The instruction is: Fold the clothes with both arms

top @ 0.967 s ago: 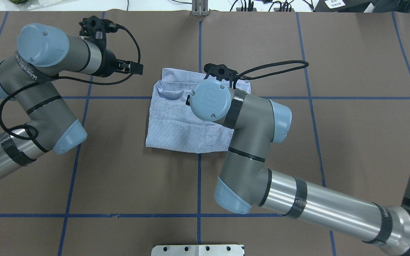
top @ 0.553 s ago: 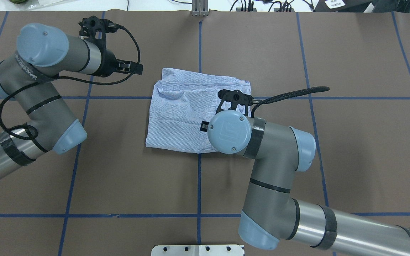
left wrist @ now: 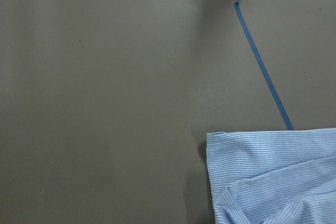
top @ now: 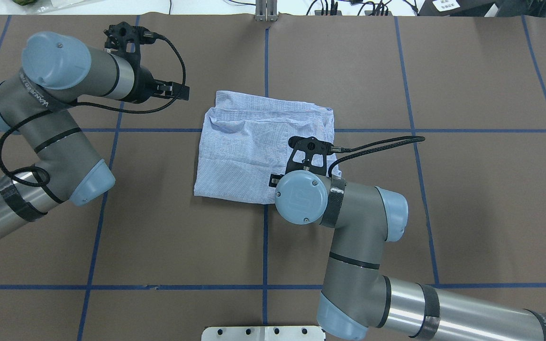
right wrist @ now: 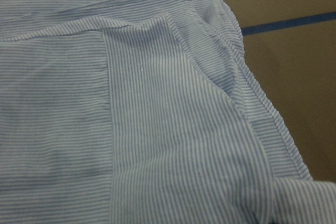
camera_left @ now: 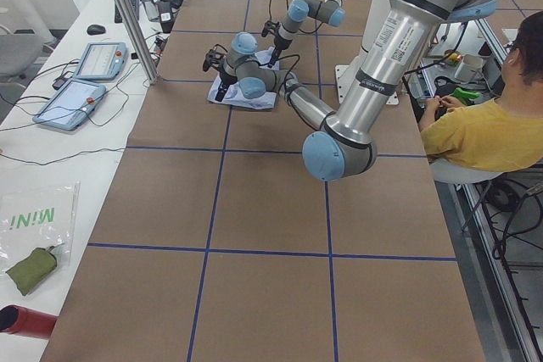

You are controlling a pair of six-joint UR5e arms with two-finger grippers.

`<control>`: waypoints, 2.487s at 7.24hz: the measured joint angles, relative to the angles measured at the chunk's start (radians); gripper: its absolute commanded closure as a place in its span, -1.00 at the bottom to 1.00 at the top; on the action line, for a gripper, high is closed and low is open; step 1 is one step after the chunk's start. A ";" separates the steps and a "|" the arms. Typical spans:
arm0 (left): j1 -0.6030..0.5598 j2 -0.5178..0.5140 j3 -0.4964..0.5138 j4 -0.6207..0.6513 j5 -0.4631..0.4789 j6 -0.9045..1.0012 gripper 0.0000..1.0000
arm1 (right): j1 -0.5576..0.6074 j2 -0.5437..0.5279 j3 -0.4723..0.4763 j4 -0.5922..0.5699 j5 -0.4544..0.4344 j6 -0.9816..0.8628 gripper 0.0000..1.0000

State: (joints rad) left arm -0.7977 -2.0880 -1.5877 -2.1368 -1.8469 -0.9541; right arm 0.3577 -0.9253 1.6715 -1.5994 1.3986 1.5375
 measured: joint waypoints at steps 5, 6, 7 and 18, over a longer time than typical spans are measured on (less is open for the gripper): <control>0.001 0.007 -0.001 -0.001 0.000 -0.001 -1.00 | 0.007 -0.038 -0.046 0.040 -0.038 -0.027 -0.99; 0.001 0.008 -0.001 -0.001 0.000 -0.002 -1.00 | 0.006 -0.037 -0.050 0.076 -0.039 -0.027 -0.99; 0.002 0.008 -0.002 -0.001 0.000 -0.002 -1.00 | 0.007 -0.036 -0.051 0.104 -0.038 -0.028 -1.00; -0.194 0.406 -0.294 0.011 -0.171 0.437 -1.00 | 0.457 -0.294 0.350 -0.034 0.468 -0.466 -1.00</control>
State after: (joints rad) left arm -0.9921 -1.6821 -1.8812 -2.1262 -2.0176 -0.5171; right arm 0.8147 -1.2193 2.0217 -1.6337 1.8665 1.0715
